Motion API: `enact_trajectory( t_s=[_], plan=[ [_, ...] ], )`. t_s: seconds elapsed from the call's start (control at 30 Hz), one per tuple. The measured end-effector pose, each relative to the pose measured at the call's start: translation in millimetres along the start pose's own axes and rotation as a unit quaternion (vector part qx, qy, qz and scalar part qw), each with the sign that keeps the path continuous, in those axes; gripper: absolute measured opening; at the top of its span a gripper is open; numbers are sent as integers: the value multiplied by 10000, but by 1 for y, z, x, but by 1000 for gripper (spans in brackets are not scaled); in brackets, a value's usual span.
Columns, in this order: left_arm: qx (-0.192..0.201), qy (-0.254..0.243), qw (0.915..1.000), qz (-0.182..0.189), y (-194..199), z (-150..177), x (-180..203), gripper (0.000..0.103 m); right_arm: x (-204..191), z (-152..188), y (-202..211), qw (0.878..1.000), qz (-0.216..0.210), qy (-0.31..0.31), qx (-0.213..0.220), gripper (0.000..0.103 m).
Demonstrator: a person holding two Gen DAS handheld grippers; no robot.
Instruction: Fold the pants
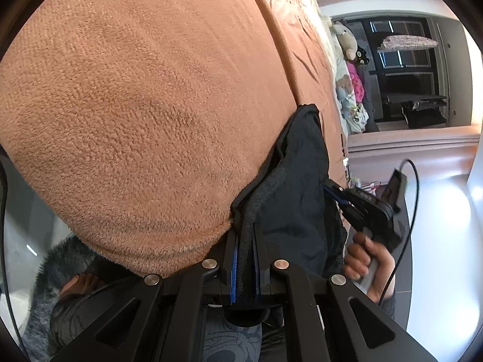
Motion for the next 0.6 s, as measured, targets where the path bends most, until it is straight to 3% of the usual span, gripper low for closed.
enact_trajectory(
  t_s=[0.23,0.6],
  plan=[
    [-18,-6,10000,32,3,0,0,8,-14,41,34,9992,-326,126,181,7],
    [-84,-55,9999,72,2,-3,5,8,-5,110,47,9990,-435,-140,1,7]
  ],
)
Point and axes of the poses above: each gripper's, at about its wrist camera, not at the fingertips, and y roughly against the way its jaws point, x to its right, z to its underside, the point moved 9 cm from there along -y, roughly the way its jaws point, and after that the axes turned 9 degrees about z, right-handed, at the moved point
